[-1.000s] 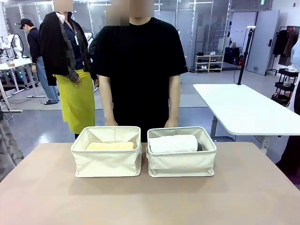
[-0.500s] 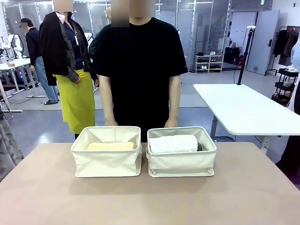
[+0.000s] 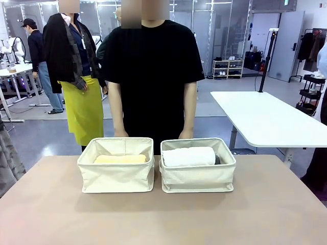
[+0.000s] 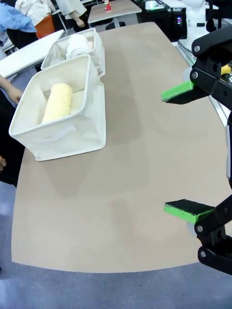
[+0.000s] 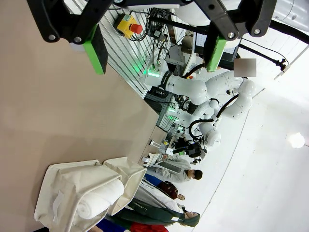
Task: Divide the towels into two baskets.
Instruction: Pick up one hotel-folded towel from the bottom of the table and place it in the Fabric basket indicated by the person.
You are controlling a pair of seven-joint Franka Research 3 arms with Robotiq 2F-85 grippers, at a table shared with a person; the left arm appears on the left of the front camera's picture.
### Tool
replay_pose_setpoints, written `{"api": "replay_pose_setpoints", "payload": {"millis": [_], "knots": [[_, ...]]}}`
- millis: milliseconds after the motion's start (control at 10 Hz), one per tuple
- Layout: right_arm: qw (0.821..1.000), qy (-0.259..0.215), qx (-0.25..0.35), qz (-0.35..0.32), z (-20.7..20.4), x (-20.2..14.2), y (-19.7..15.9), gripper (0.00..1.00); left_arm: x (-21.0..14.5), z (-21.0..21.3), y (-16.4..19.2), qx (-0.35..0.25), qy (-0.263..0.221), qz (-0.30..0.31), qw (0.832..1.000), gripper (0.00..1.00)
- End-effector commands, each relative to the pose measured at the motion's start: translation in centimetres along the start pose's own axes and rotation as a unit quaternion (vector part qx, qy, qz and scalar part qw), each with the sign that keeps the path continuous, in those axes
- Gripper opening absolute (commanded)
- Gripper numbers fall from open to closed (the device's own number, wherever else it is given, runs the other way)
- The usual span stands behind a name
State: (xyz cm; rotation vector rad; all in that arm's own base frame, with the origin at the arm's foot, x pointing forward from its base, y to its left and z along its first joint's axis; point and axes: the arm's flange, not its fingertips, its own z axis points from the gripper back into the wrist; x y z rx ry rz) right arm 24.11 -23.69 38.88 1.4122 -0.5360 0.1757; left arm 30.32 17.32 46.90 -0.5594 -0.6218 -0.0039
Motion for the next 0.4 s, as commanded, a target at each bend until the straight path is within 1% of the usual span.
{"api": "replay_pose_setpoints", "payload": {"millis": [0,300], "knots": [[1.0,-0.001,0.002,-0.002,0.04,-0.14,0.45,1.0,-0.13,0.19,0.1,-0.014,-0.003,-0.003,1.0,1.0],[1.0,-0.001,0.002,-0.002,0.04,-0.14,0.45,1.0,-0.13,0.19,0.1,-0.014,-0.003,-0.003,1.0,1.0]]}}
